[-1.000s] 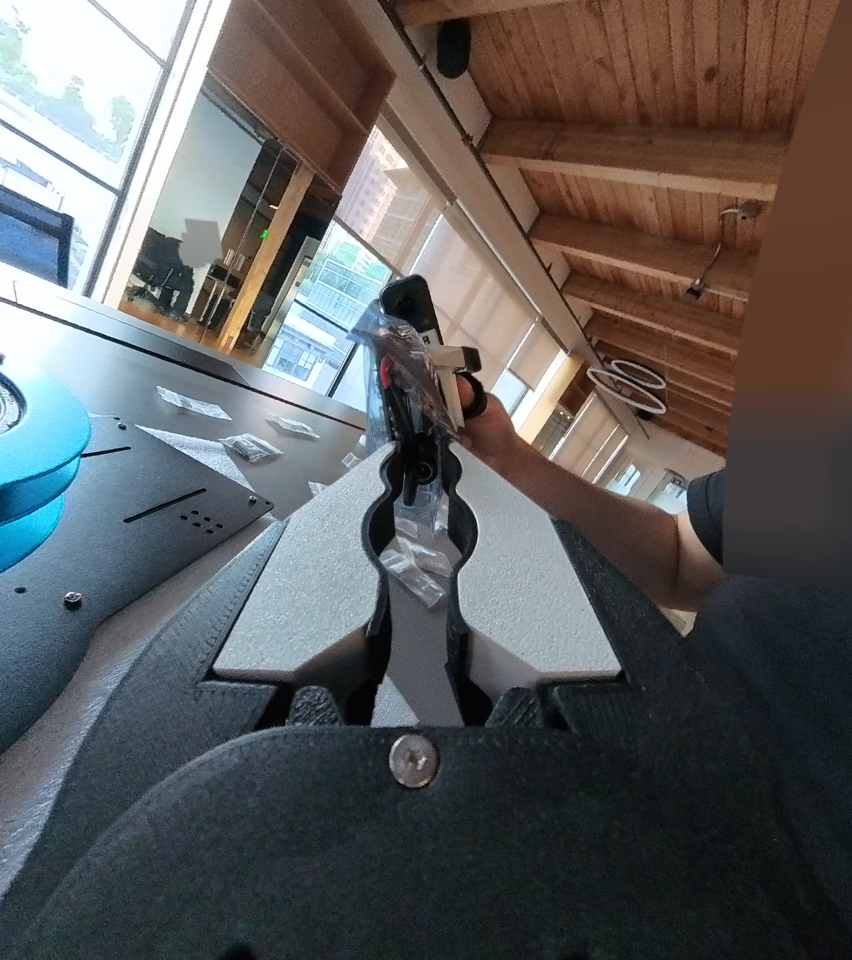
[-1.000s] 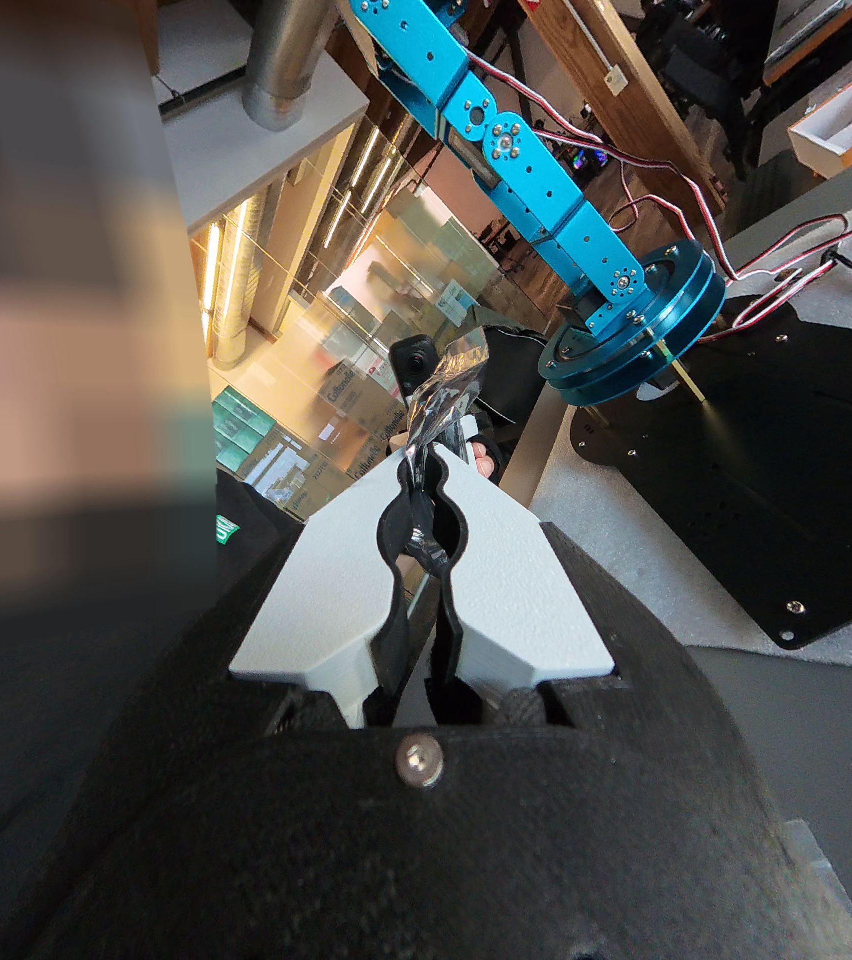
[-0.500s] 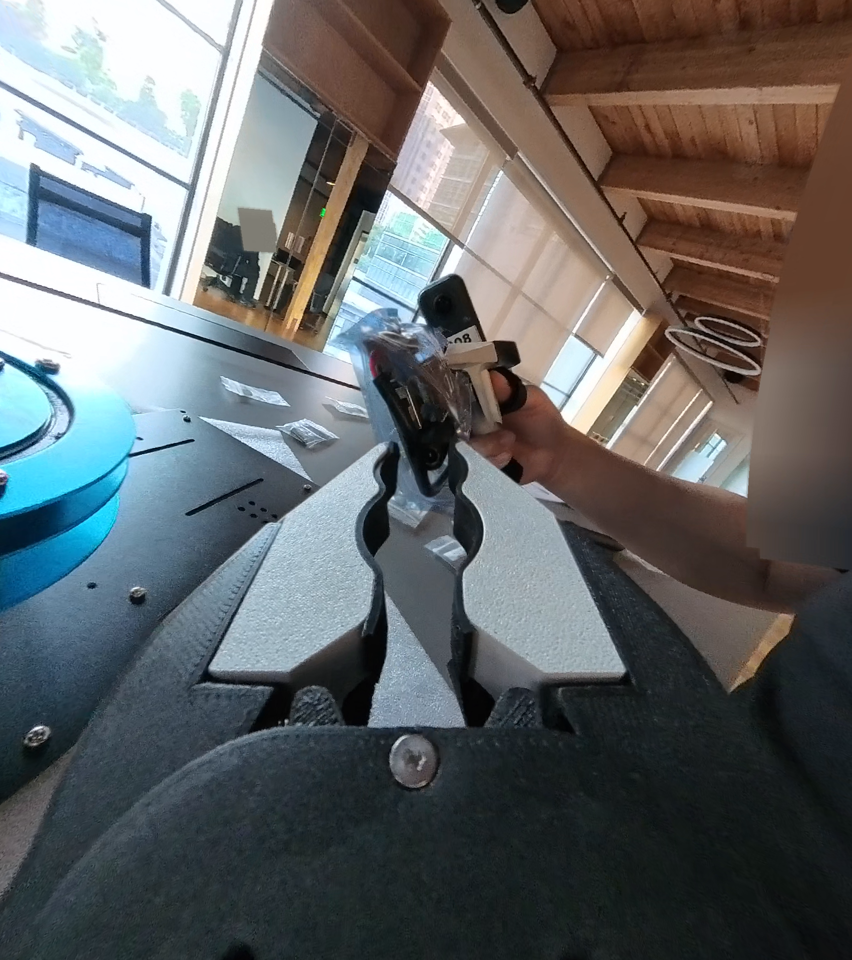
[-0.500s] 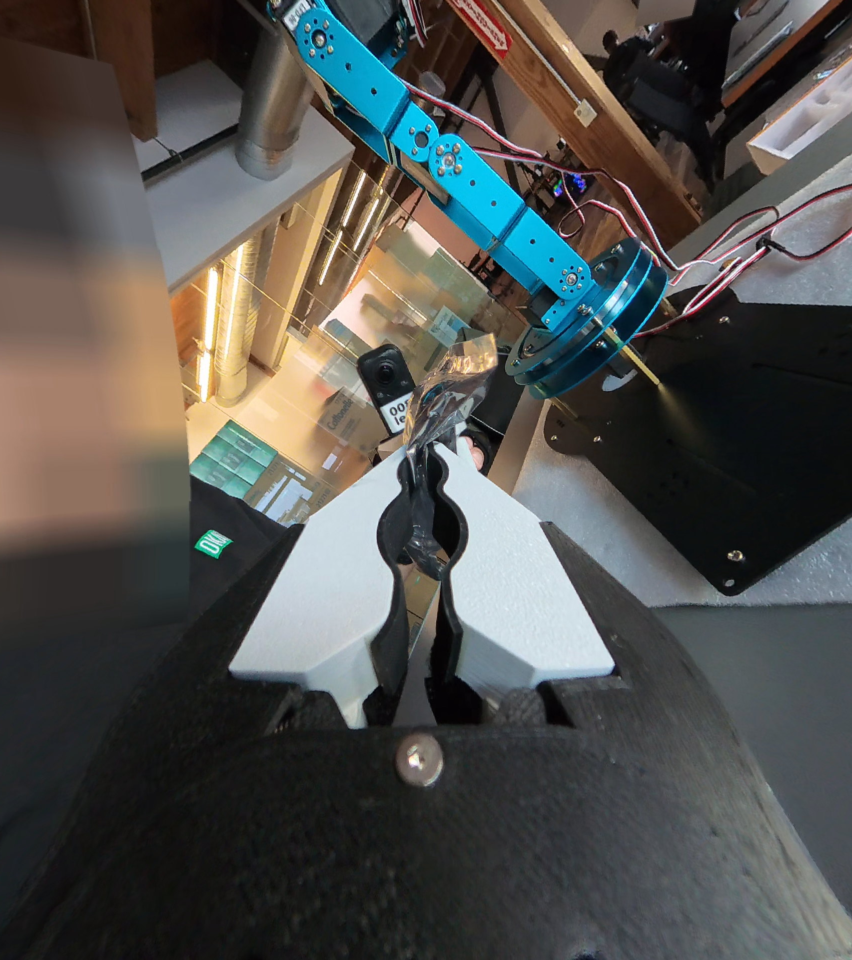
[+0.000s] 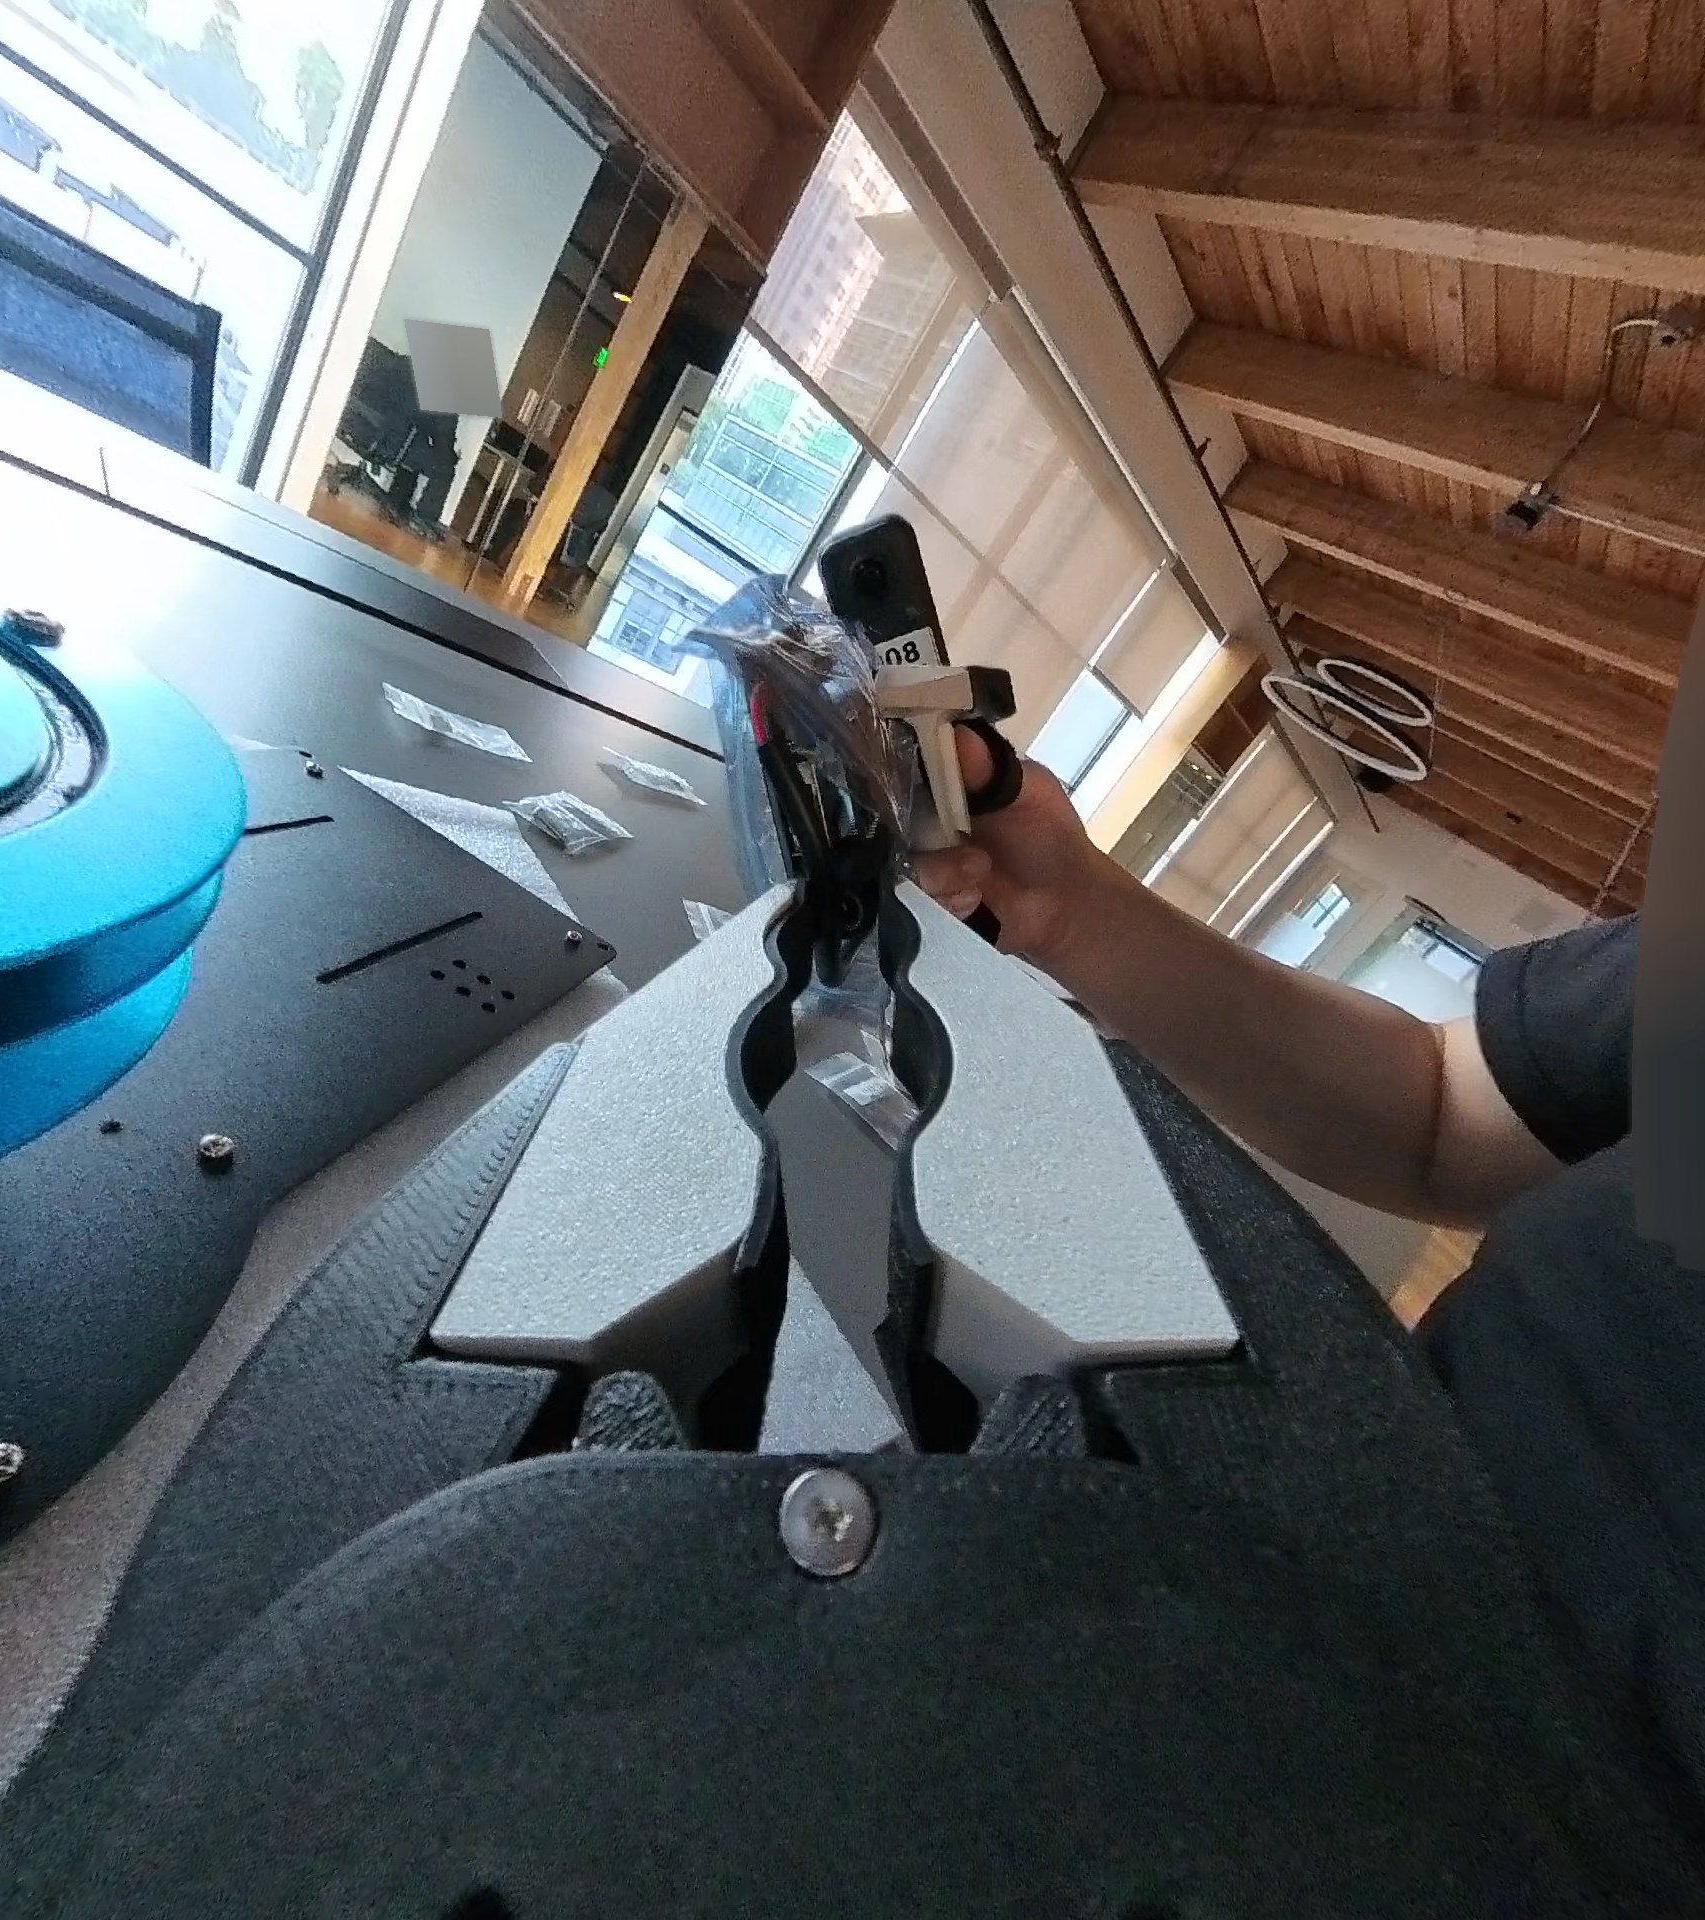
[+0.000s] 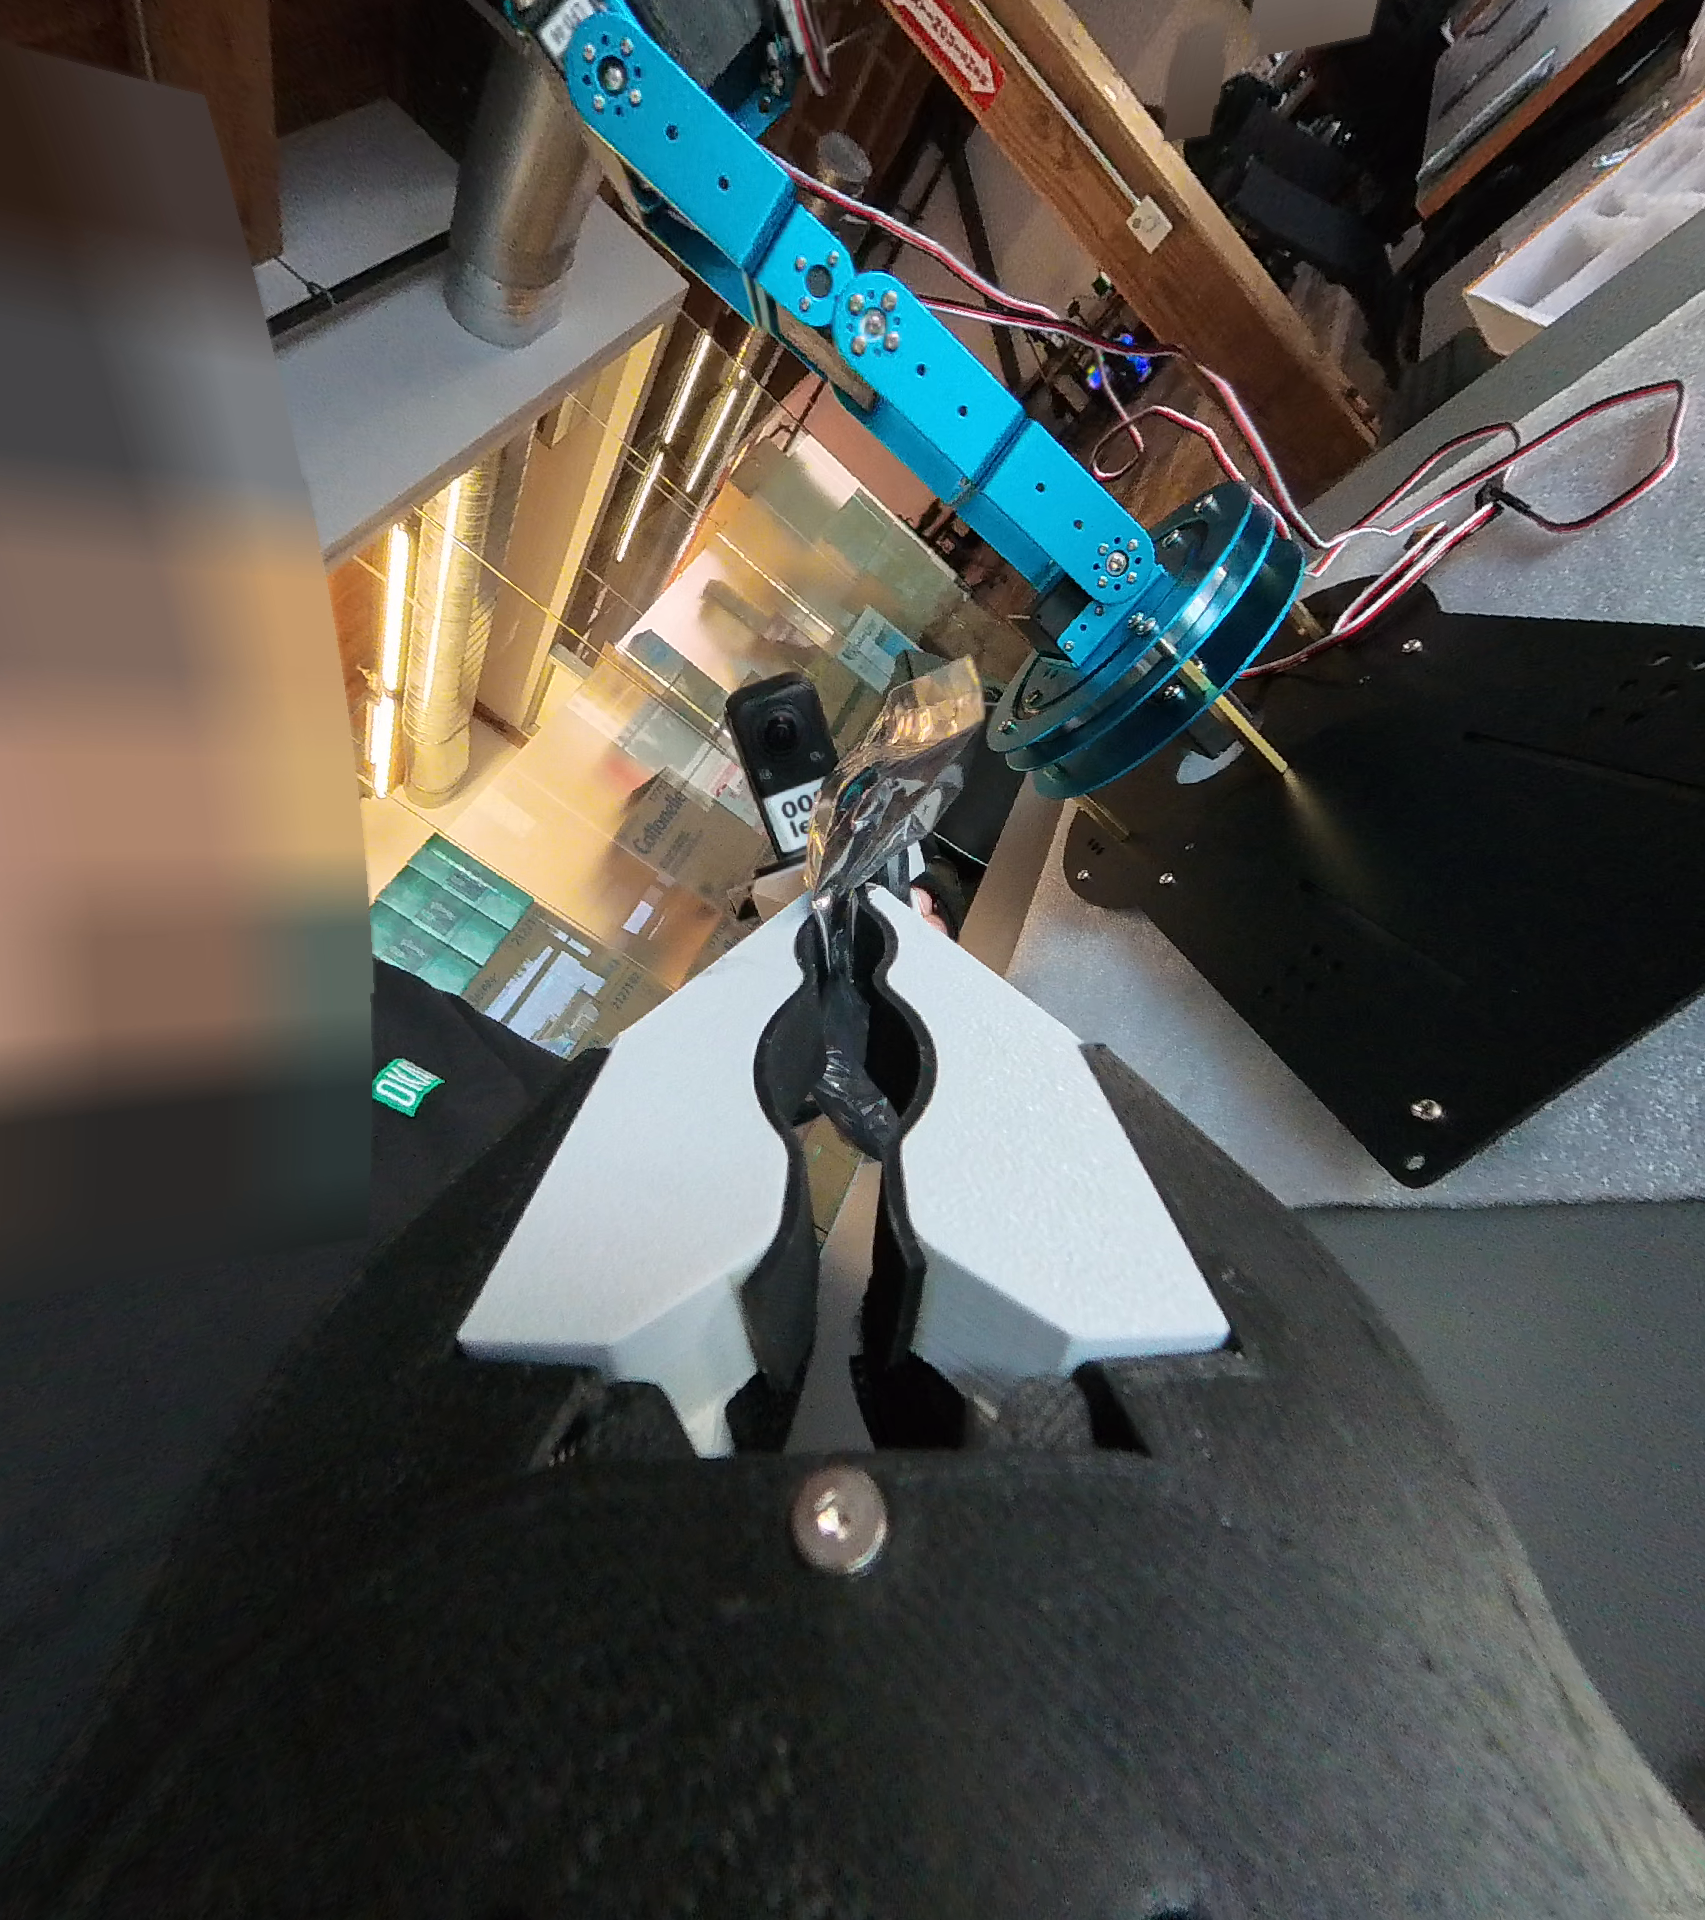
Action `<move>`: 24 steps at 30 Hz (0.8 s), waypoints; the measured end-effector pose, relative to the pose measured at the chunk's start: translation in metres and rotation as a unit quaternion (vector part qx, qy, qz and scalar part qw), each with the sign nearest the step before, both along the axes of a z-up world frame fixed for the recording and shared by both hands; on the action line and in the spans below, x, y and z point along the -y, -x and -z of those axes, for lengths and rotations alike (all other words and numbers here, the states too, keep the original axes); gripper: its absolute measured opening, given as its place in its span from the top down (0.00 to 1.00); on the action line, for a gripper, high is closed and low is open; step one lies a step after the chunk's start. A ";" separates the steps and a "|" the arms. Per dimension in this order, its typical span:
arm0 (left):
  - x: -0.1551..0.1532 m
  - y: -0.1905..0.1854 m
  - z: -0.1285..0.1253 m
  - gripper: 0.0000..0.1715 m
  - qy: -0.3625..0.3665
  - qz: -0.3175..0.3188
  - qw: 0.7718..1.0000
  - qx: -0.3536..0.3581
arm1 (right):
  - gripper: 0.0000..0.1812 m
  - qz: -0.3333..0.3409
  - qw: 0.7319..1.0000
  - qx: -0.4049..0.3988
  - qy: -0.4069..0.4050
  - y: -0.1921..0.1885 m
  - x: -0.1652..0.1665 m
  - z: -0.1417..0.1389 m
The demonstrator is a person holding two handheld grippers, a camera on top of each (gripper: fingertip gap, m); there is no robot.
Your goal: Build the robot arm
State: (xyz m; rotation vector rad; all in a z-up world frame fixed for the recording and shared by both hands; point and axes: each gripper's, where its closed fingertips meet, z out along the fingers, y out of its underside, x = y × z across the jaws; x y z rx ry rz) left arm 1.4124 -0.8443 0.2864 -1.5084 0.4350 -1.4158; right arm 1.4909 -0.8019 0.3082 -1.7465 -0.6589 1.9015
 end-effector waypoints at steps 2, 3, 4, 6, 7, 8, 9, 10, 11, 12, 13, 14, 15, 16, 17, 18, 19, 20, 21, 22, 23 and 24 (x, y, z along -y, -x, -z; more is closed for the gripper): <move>-0.002 0.001 0.002 0.94 0.023 0.009 1.000 0.010 | 1.00 0.002 1.000 0.001 0.003 -0.002 -0.002 0.002; -0.004 0.002 0.004 0.94 0.036 0.010 0.999 0.017 | 1.00 0.004 1.000 0.003 0.004 -0.003 -0.003 0.004; -0.005 0.003 0.005 0.94 0.048 0.014 0.999 0.021 | 1.00 0.004 1.000 0.005 0.006 -0.003 -0.003 0.006; -0.005 0.002 0.009 0.94 0.068 0.022 0.997 0.019 | 1.00 0.003 1.000 0.008 0.010 -0.004 -0.004 0.010; -0.005 0.002 0.010 0.94 0.078 0.023 0.997 0.016 | 1.00 0.004 1.000 0.011 0.015 -0.005 -0.005 0.013; -0.005 0.002 0.012 0.94 0.089 0.024 0.996 0.014 | 1.00 0.006 1.000 0.013 0.024 -0.006 -0.006 0.016; -0.006 0.002 0.014 0.94 0.102 0.023 0.994 0.013 | 1.00 0.005 0.999 0.015 0.037 -0.006 -0.007 0.019; -0.006 0.002 0.017 0.94 0.119 0.022 0.993 0.012 | 1.00 0.008 0.998 0.017 0.055 -0.007 -0.008 0.023; -0.006 0.003 0.020 0.94 0.138 0.021 0.990 0.016 | 1.00 0.010 0.997 0.019 0.080 -0.007 -0.008 0.028; -0.005 0.003 0.022 0.94 0.156 0.021 0.987 0.023 | 1.00 0.013 0.994 0.017 0.107 -0.007 -0.008 0.032; -0.005 0.004 0.024 0.94 0.172 0.017 0.985 0.030 | 1.00 0.017 0.990 0.012 0.137 -0.006 -0.008 0.037; -0.004 0.005 0.027 0.95 0.184 0.014 0.982 0.032 | 1.00 0.019 0.986 0.009 0.165 -0.006 -0.006 0.042; -0.002 0.005 0.030 0.95 0.190 0.013 0.981 0.030 | 1.00 0.020 0.983 0.004 0.183 -0.006 -0.004 0.046; -0.001 0.006 0.032 0.94 0.194 0.010 0.981 0.026 | 1.00 0.025 0.980 0.003 0.197 -0.006 -0.004 0.051; 0.000 0.007 0.034 0.95 0.198 0.007 0.980 0.021 | 1.00 0.027 0.978 0.001 0.206 -0.006 -0.003 0.054; 0.001 0.007 0.036 0.95 0.202 0.007 0.979 0.019 | 1.00 0.029 0.976 -0.003 0.214 -0.007 -0.002 0.056; 0.002 0.006 0.036 0.95 0.206 0.008 0.978 0.019 | 1.00 0.029 0.975 -0.008 0.219 -0.007 -0.002 0.057; 0.002 0.007 0.036 0.95 0.210 0.009 0.978 0.019 | 1.00 0.027 0.975 -0.013 0.220 -0.007 -0.001 0.057; 0.003 0.007 0.036 0.95 0.211 0.009 0.977 0.020 | 1.00 0.026 0.975 -0.016 0.221 -0.007 -0.001 0.057; 0.003 0.007 0.036 0.95 0.211 0.010 0.977 0.019 | 1.00 0.026 0.975 -0.017 0.222 -0.007 -0.001 0.057; 0.003 0.006 0.036 0.95 0.212 0.011 0.977 0.019 | 1.00 0.026 0.976 -0.017 0.217 -0.007 -0.001 0.056; 0.004 0.006 0.036 0.94 0.213 0.012 0.977 0.021 | 1.00 0.024 0.977 -0.017 0.211 -0.007 0.000 0.056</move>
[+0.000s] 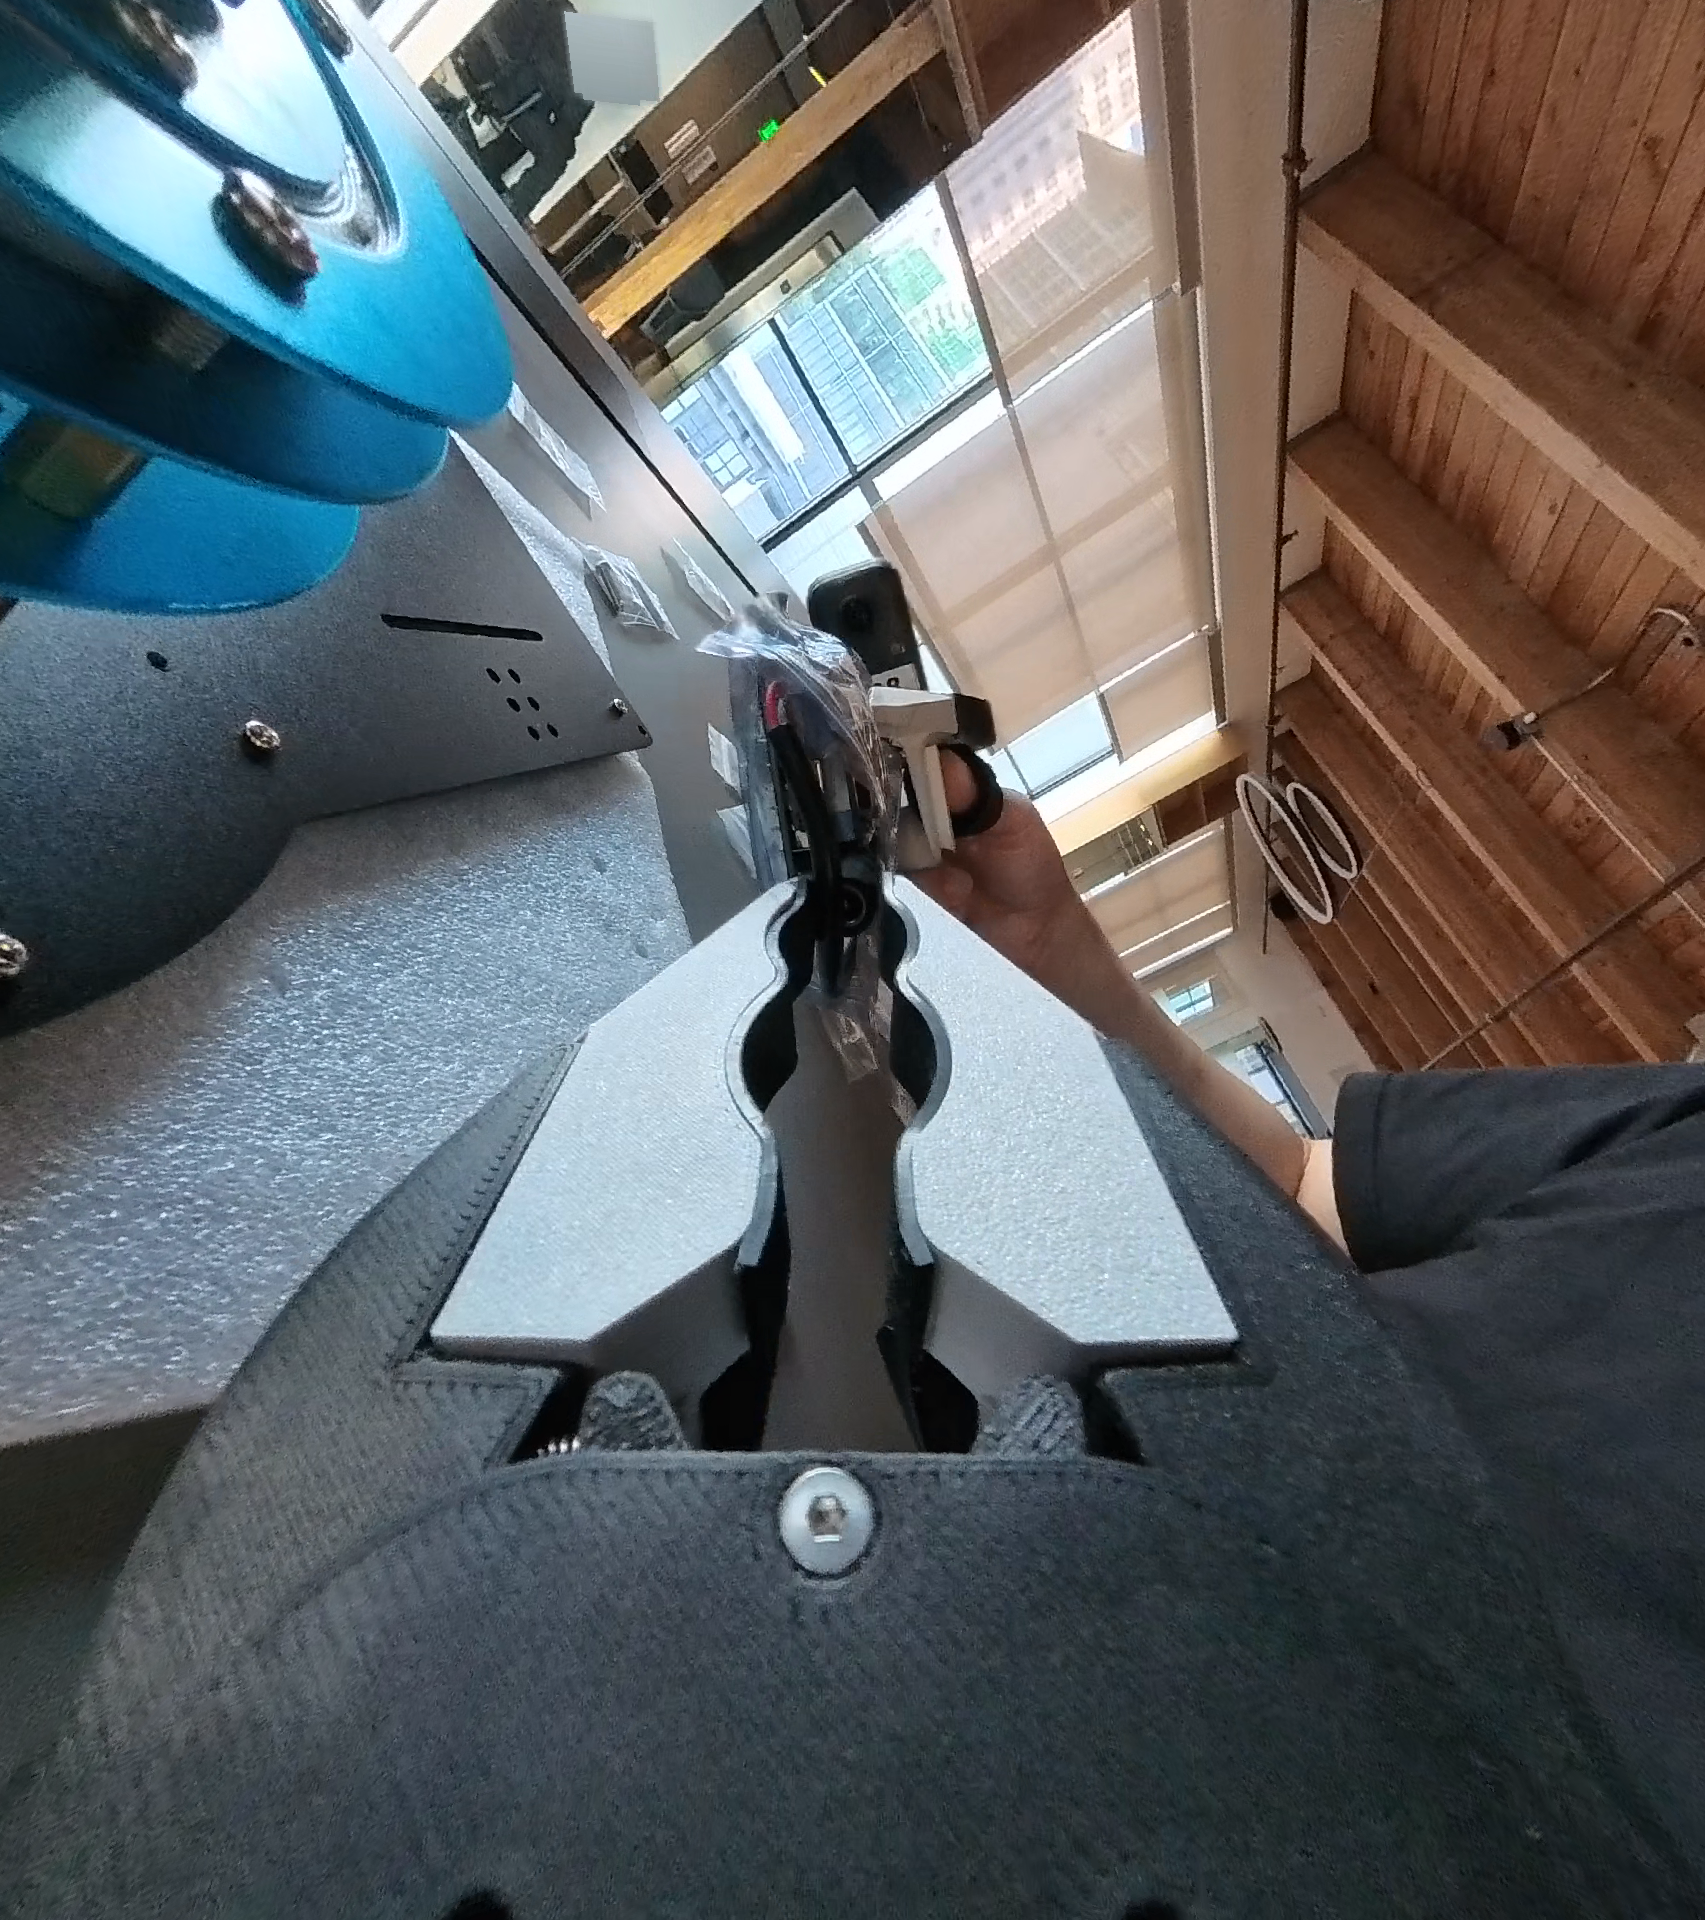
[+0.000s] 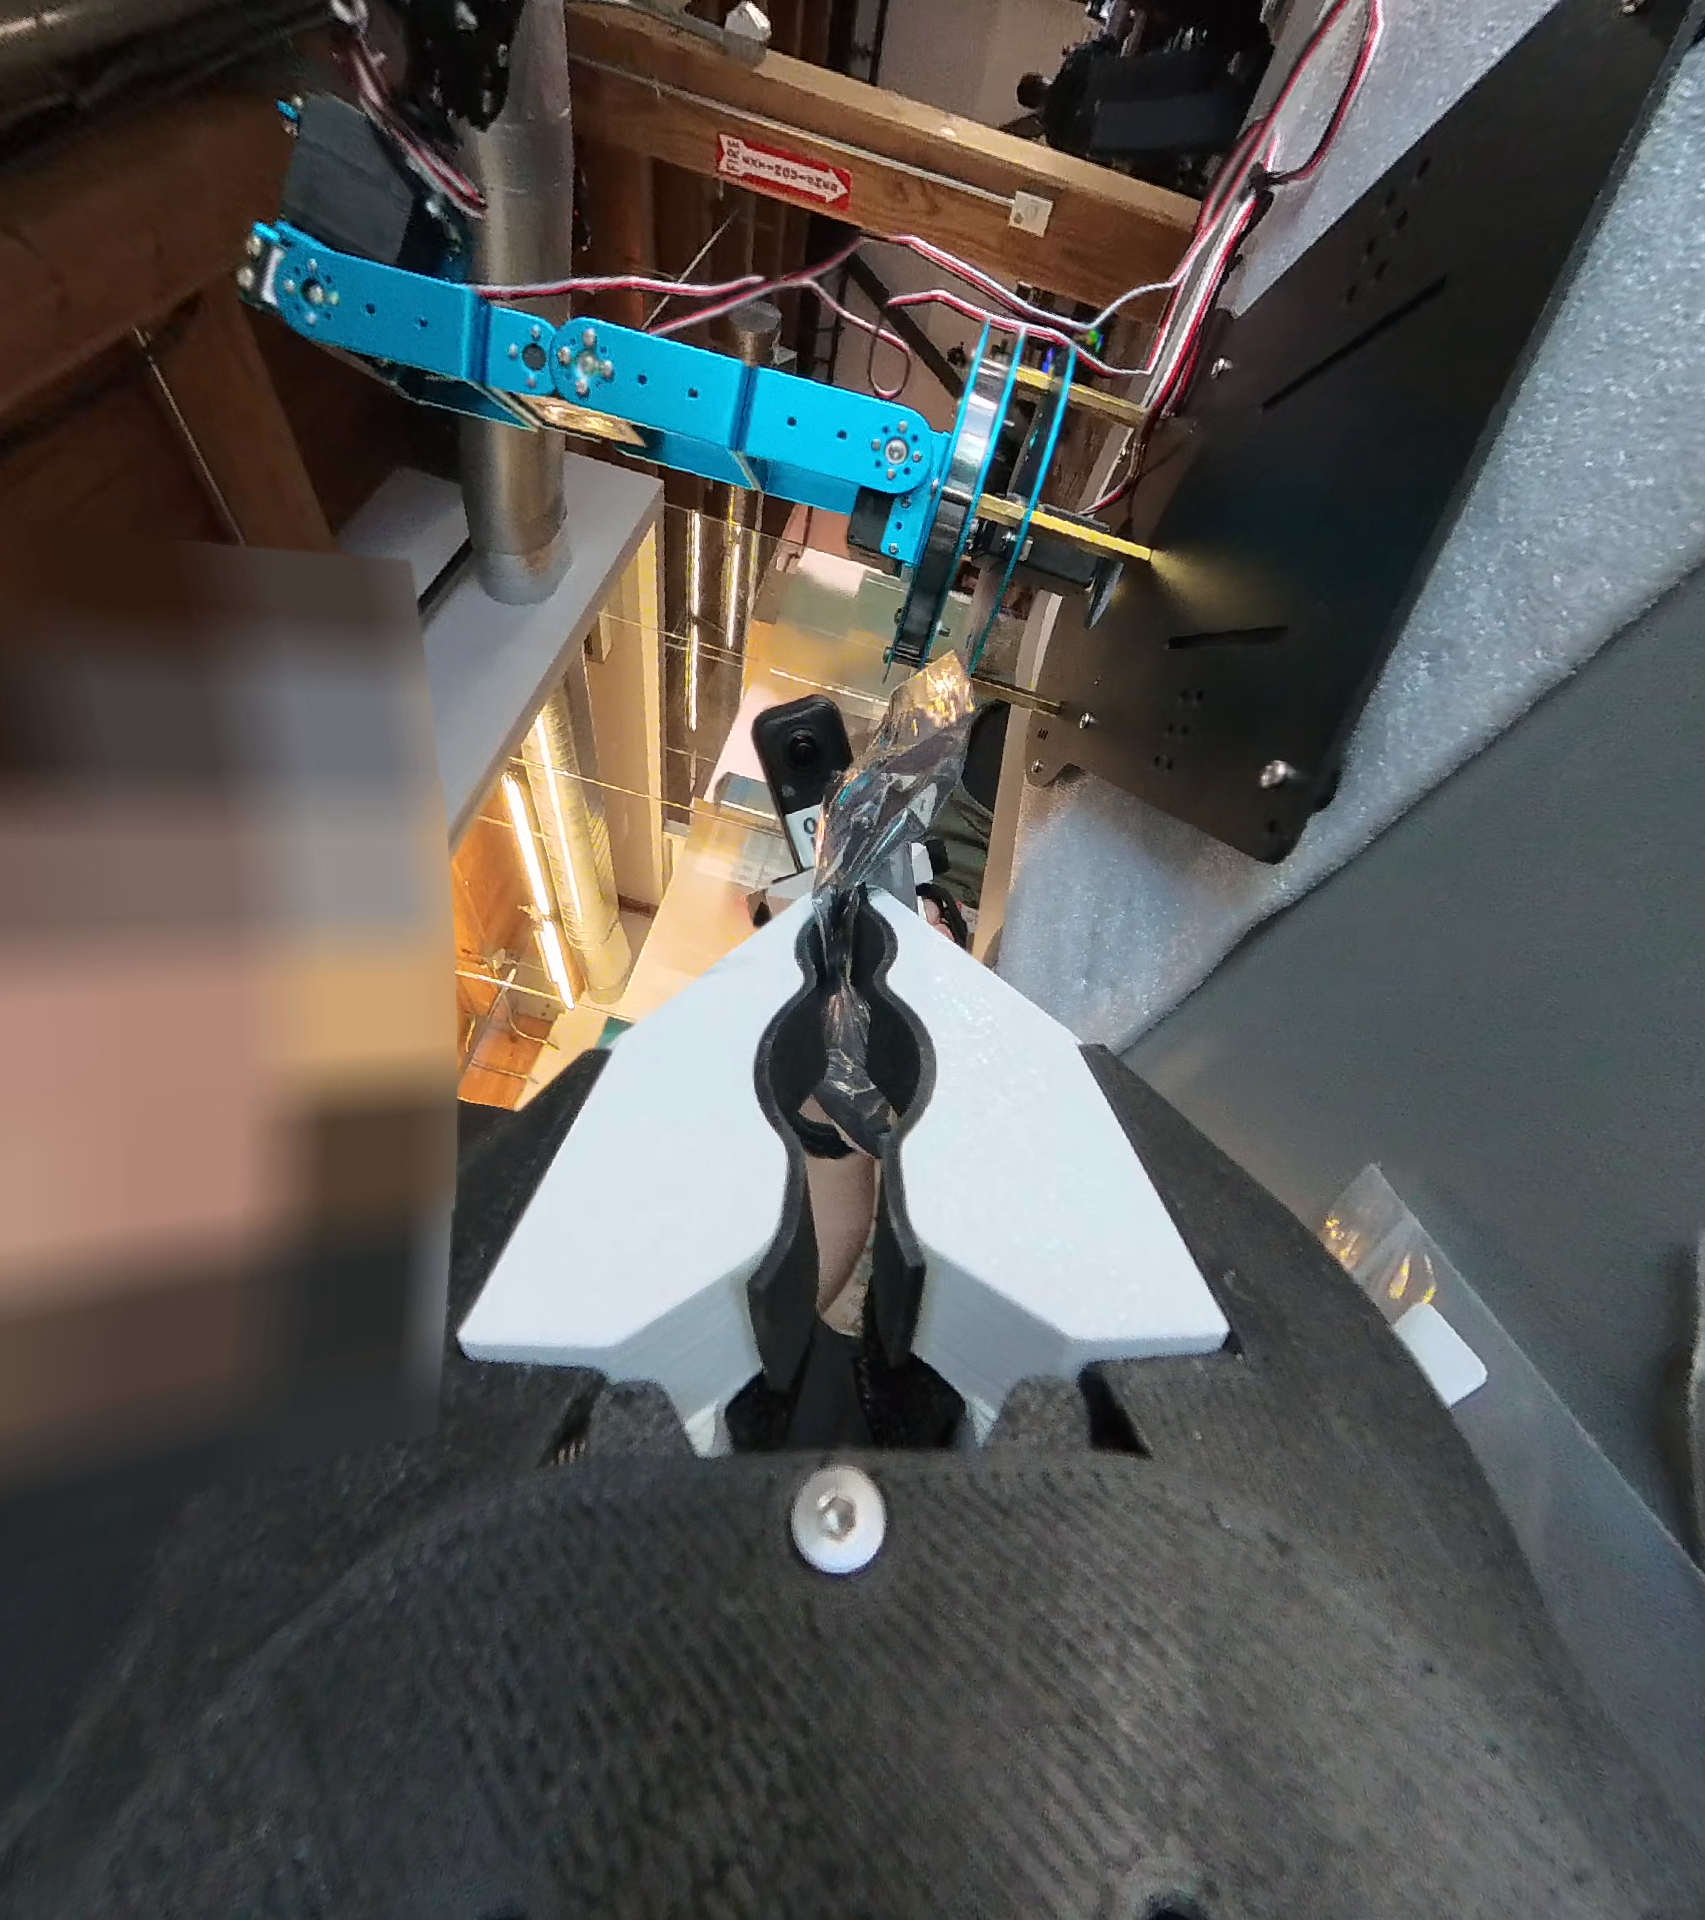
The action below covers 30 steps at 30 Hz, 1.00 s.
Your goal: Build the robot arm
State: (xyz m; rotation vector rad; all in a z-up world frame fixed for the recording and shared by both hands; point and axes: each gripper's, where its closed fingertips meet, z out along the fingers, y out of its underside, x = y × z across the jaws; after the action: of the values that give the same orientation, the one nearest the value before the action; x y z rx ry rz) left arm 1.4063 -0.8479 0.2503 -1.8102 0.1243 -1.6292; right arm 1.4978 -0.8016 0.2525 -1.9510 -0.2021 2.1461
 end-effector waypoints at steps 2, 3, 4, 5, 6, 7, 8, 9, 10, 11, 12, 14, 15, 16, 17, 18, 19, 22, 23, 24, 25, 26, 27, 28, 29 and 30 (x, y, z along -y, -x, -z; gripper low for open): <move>0.003 -0.001 0.000 0.95 0.005 0.013 1.000 0.005 | 1.00 -0.015 1.000 -0.007 -0.015 0.000 0.004 -0.004; 0.005 -0.001 0.000 0.95 0.008 0.024 1.000 0.007 | 1.00 -0.022 0.999 -0.003 -0.027 0.000 0.006 -0.005; 0.005 0.000 0.000 0.94 0.008 0.029 1.000 0.008 | 1.00 -0.032 0.999 -0.005 -0.039 0.000 0.009 -0.007; 0.004 0.001 -0.001 0.92 0.006 0.025 1.000 0.009 | 1.00 -0.043 0.998 -0.006 -0.049 0.001 0.012 -0.009; 0.003 0.003 -0.002 0.91 0.000 0.020 1.000 0.010 | 1.00 -0.052 0.997 -0.003 -0.057 0.002 0.015 -0.010; 0.003 0.005 -0.005 0.92 -0.007 0.019 1.000 0.012 | 1.00 -0.058 0.996 -0.005 -0.065 0.003 0.017 -0.012; 0.003 0.005 -0.007 0.94 -0.014 0.022 1.000 0.014 | 1.00 -0.060 0.996 -0.007 -0.071 0.003 0.018 -0.013; 0.003 0.005 -0.008 0.95 -0.020 0.024 0.999 0.013 | 1.00 -0.059 0.996 -0.006 -0.073 0.004 0.017 -0.014; 0.002 0.005 -0.009 0.96 -0.024 0.023 0.999 0.010 | 1.00 -0.060 0.995 -0.006 -0.075 0.004 0.017 -0.014; 0.002 0.005 -0.009 0.98 -0.025 0.022 0.999 0.011 | 1.00 -0.064 0.995 -0.007 -0.077 0.004 0.018 -0.014; 0.001 0.005 -0.009 0.98 -0.020 0.025 0.999 0.016 | 1.00 -0.069 0.994 0.000 -0.081 0.004 0.019 -0.012; 0.001 0.005 -0.006 0.98 -0.007 0.029 0.999 0.023 | 1.00 -0.074 0.993 0.003 -0.090 0.004 0.020 -0.011; 0.000 0.005 -0.006 0.98 -0.003 0.030 0.999 0.027 | 1.00 -0.074 0.993 0.007 -0.092 0.005 0.020 -0.011; 0.001 0.005 -0.006 0.98 0.000 0.031 0.999 0.030 | 1.00 -0.073 0.993 0.009 -0.092 0.005 0.019 -0.010; 0.000 0.005 -0.006 0.98 0.002 0.031 0.999 0.030 | 1.00 -0.068 0.993 0.011 -0.093 0.004 0.018 -0.010; 0.000 0.005 -0.006 0.98 0.000 0.027 0.999 0.027 | 1.00 -0.065 0.994 0.012 -0.091 0.005 0.017 -0.009; -0.001 0.006 -0.006 0.98 -0.002 0.024 0.999 0.026 | 1.00 -0.063 0.994 0.008 -0.087 0.005 0.016 -0.010; -0.002 0.006 -0.010 0.98 -0.005 0.023 0.999 0.035 | 1.00 -0.057 0.995 -0.001 -0.079 0.005 0.015 -0.013; -0.002 0.006 -0.010 0.98 -0.006 0.021 0.999 0.035 | 1.00 -0.056 0.995 -0.003 -0.079 0.005 0.015 -0.013; -0.002 0.006 -0.011 0.98 -0.006 0.021 0.999 0.037 | 1.00 -0.055 0.995 -0.001 -0.078 0.005 0.014 -0.013; -0.002 0.005 -0.010 0.99 -0.006 0.022 0.999 0.038 | 1.00 -0.053 0.996 -0.001 -0.078 0.004 0.014 -0.013; -0.001 0.005 -0.011 0.99 -0.006 0.023 0.999 0.038 | 1.00 -0.054 0.996 -0.003 -0.077 0.004 0.014 -0.013; -0.002 0.005 -0.011 0.98 -0.009 0.021 0.999 0.039 | 1.00 -0.055 0.995 -0.005 -0.077 0.004 0.015 -0.014; -0.002 0.005 -0.012 0.98 -0.012 0.018 0.999 0.039 | 1.00 -0.060 0.995 -0.006 -0.080 0.004 0.016 -0.015; 0.000 0.004 -0.013 0.98 -0.018 0.022 0.999 0.038 | 1.00 -0.068 0.994 -0.003 -0.088 0.005 0.019 -0.015; 0.002 0.002 -0.013 0.97 -0.021 0.031 0.999 0.034 | 1.00 -0.075 0.993 -0.004 -0.095 0.006 0.021 -0.017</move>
State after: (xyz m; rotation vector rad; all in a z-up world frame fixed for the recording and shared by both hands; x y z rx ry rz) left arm 1.4046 -0.8499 0.2629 -1.7337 0.1844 -1.7168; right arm 1.4923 -0.8229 0.2692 -1.8716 -0.5472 2.1351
